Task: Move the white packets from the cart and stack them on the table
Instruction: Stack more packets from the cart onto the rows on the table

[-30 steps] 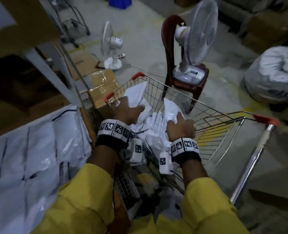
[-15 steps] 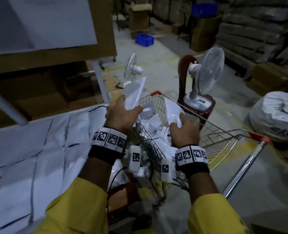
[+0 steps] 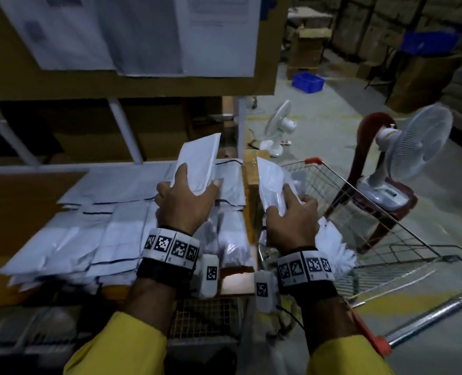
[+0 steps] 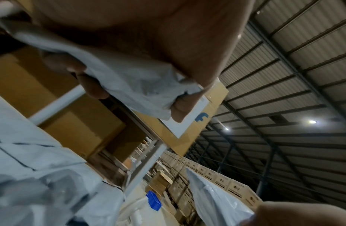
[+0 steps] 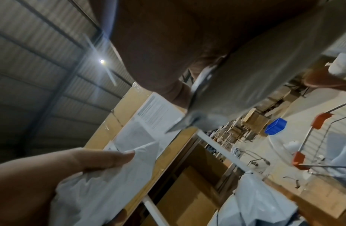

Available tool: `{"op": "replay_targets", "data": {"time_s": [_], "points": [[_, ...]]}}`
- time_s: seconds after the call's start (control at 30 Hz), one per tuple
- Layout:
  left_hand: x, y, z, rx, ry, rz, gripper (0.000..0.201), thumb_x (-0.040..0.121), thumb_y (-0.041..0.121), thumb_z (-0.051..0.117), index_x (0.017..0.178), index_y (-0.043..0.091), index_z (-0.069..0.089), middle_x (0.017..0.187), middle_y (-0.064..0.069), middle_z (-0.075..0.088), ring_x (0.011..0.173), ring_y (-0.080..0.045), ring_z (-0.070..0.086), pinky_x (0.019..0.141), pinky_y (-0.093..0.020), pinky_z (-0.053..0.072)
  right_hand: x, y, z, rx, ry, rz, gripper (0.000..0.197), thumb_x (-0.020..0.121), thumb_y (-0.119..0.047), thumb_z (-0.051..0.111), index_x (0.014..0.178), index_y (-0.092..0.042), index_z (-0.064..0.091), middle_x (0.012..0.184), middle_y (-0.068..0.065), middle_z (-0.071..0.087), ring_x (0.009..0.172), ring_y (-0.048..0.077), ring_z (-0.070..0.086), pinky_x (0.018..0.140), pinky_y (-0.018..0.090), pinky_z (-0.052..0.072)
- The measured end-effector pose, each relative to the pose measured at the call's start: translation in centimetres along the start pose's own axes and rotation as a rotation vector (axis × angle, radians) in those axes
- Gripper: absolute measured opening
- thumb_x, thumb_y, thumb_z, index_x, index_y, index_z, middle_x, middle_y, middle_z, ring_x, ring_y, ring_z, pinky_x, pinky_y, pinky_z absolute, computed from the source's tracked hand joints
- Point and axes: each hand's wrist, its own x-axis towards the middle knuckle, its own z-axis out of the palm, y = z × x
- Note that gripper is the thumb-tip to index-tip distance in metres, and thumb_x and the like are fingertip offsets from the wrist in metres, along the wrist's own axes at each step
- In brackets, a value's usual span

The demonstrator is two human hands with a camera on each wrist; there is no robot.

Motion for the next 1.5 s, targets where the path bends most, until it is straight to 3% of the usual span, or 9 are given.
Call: {"op": "replay_targets", "data": {"time_s": [0.23, 0.43, 0.6, 0.8, 0.93, 1.1, 1.2, 1.3, 1.5], "points": [[2.6, -6.5, -5.7, 0.0, 0.128, -0.108, 0.088, 0.079, 0.074, 0.06, 0.152, 0.038, 0.027, 0.139, -0.02, 0.035, 0.127, -0.043, 0.038, 0.107, -0.051, 0.037, -1.1, -5.5, 5.2, -0.018, -0.082, -0.052, 0.066, 0.084, -0.047, 0.051, 0.148, -0.041, 0.039, 0.148, 0.012, 0.029, 0.138, 0.038, 0.031, 0.117, 0.051, 0.025], [9.1, -12.8, -9.9, 0.046, 0.181, -0.166, 0.089, 0.08, 0.076, 0.059, 0.152, 0.037, 0.026, 0.142, -0.022, 0.034, 0.127, -0.045, 0.039, 0.105, -0.053, 0.039, -0.4, -11.8, 11.5, -0.055, -0.153, -0.097, 0.061, 0.09, -0.043, 0.053, 0.149, -0.036, 0.039, 0.148, 0.011, 0.023, 0.14, 0.036, 0.025, 0.118, 0.048, 0.023], [17.1, -18.6, -13.0, 0.007, 0.163, -0.186, 0.1, 0.059, 0.094, 0.05, 0.144, 0.044, 0.032, 0.139, -0.021, 0.043, 0.12, -0.045, 0.049, 0.097, -0.058, 0.049, 1.0, -16.7, 17.4, -0.069, -0.164, -0.088, 0.069, 0.085, -0.051, 0.048, 0.151, -0.034, 0.036, 0.152, 0.015, 0.021, 0.139, 0.039, 0.026, 0.117, 0.049, 0.022], [24.0, -21.9, -16.1, 0.056, 0.121, -0.229, 0.085, 0.08, 0.072, 0.061, 0.15, 0.034, 0.03, 0.147, -0.024, 0.03, 0.132, -0.047, 0.032, 0.11, -0.059, 0.034, 2.8, -21.5, 23.6, -0.111, -0.174, -0.042, 0.065, 0.088, -0.044, 0.054, 0.15, -0.034, 0.037, 0.152, 0.018, 0.023, 0.137, 0.042, 0.029, 0.114, 0.049, 0.021], [28.7, -25.5, -15.8, 0.15, 0.07, -0.24, 0.097, 0.071, 0.083, 0.053, 0.148, 0.029, 0.028, 0.141, -0.029, 0.04, 0.127, -0.048, 0.039, 0.106, -0.058, 0.038, 4.2, -23.2, 27.0, -0.175, -0.177, -0.025, 0.064, 0.091, -0.039, 0.057, 0.151, -0.03, 0.036, 0.155, 0.019, 0.02, 0.139, 0.04, 0.027, 0.114, 0.047, 0.021], [34.8, -30.4, -13.1, 0.177, -0.091, -0.324, 0.128, 0.045, 0.094, 0.038, 0.154, 0.032, 0.011, 0.159, -0.02, 0.027, 0.139, -0.046, 0.035, 0.109, -0.056, 0.04, 6.4, -23.1, 30.9, -0.343, -0.196, 0.026, 0.067, 0.089, -0.046, 0.055, 0.151, -0.031, 0.031, 0.156, 0.019, 0.018, 0.138, 0.042, 0.028, 0.114, 0.05, 0.025], [37.1, -30.9, -12.2, 0.25, -0.138, -0.362, 0.124, 0.051, 0.09, 0.044, 0.155, 0.035, 0.004, 0.161, -0.024, 0.019, 0.136, -0.051, 0.037, 0.104, -0.059, 0.044, 8.0, -22.9, 33.0, -0.416, -0.172, 0.068, 0.063, 0.086, -0.047, 0.058, 0.143, -0.03, 0.039, 0.152, 0.019, 0.024, 0.131, 0.043, 0.037, 0.108, 0.05, 0.034], [38.1, -31.1, -11.3, 0.307, -0.159, -0.333, 0.11, 0.075, 0.076, 0.059, 0.158, 0.028, 0.006, 0.16, -0.029, 0.015, 0.143, -0.052, 0.024, 0.113, -0.061, 0.032, 9.3, -22.5, 35.0, -0.485, -0.166, 0.095, 0.063, 0.085, -0.044, 0.062, 0.142, -0.028, 0.042, 0.148, 0.019, 0.029, 0.126, 0.043, 0.041, 0.105, 0.05, 0.037], [39.5, -32.9, -8.2, 0.377, -0.216, -0.362, 0.112, 0.076, 0.08, 0.056, 0.156, 0.015, 0.014, 0.156, -0.031, 0.025, 0.138, -0.052, 0.033, 0.109, -0.06, 0.035, 10.5, -19.9, 38.4, -0.611, -0.28, 0.153, 0.073, 0.085, -0.045, 0.064, 0.147, -0.025, 0.032, 0.149, 0.018, 0.023, 0.13, 0.041, 0.033, 0.108, 0.05, 0.031]]}}
